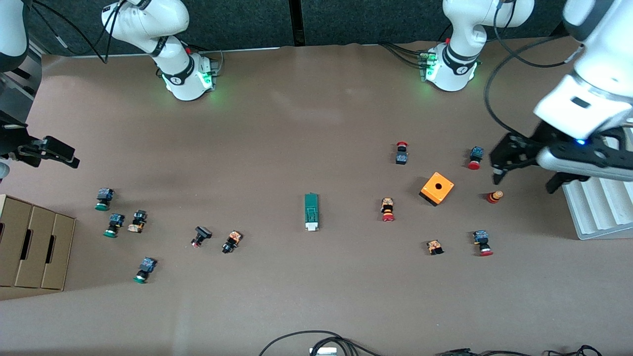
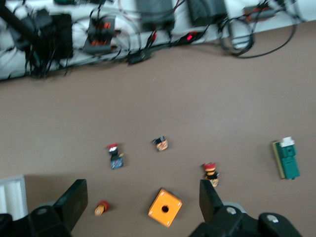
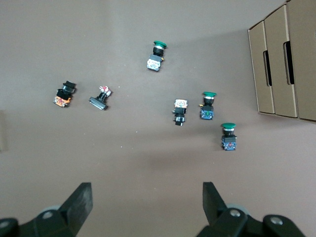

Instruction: Close load switch with both arms

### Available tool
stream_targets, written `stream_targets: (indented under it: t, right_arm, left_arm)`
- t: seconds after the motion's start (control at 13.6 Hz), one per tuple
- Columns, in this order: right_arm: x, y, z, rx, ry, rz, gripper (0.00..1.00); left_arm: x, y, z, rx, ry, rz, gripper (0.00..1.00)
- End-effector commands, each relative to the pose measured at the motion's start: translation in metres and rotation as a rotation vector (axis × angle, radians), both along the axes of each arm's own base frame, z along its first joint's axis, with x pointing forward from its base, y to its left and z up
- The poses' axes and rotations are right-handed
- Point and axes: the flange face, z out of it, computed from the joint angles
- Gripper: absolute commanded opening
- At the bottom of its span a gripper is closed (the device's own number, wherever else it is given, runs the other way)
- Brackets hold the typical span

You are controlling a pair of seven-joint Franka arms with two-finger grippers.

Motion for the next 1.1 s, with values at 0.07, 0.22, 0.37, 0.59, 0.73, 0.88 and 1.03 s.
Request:
stream_targets:
  t: [0.07, 0.22, 0.37, 0.59, 0.73, 0.88, 1.03]
  right_arm:
    - [0.003, -0.001, 0.005, -0.009, -0.009, 0.003, 0.99]
    - [0.003, -0.001, 0.006, -0.009, -0.01, 0.003, 0.99]
    - [0.003, 0.0, 0.006, -0.007, -0.012, 0.004, 0.99]
    - [0.003, 0.001, 0.006, -0.009, -0.012, 0.007, 0.99]
    - [0.004, 0.002, 0.005, -0.009, -0.01, 0.007, 0.99]
    - [0.003, 0.002, 0.006, -0.007, -0.012, 0.007, 0.99]
    - [0.004, 0.002, 0.005, -0.008, -0.013, 0.007, 0.99]
  left_arm:
    - [-0.005, 0.056, -0.028, -0.051, 0.126, 0.11, 1.0]
    - [-0.004, 0.062, -0.043, -0.046, 0.178, 0.145, 1.0]
    - [-0.005, 0.086, -0.046, -0.049, 0.217, 0.183, 1.0]
    - [-0.008, 0.096, -0.05, -0.053, 0.247, 0.205, 1.0]
    - [-0.009, 0.095, -0.051, -0.052, 0.256, 0.203, 1.0]
    - [-0.008, 0.098, -0.052, -0.051, 0.258, 0.197, 1.0]
    - [-0.003, 0.095, -0.056, -0.033, 0.263, 0.195, 1.0]
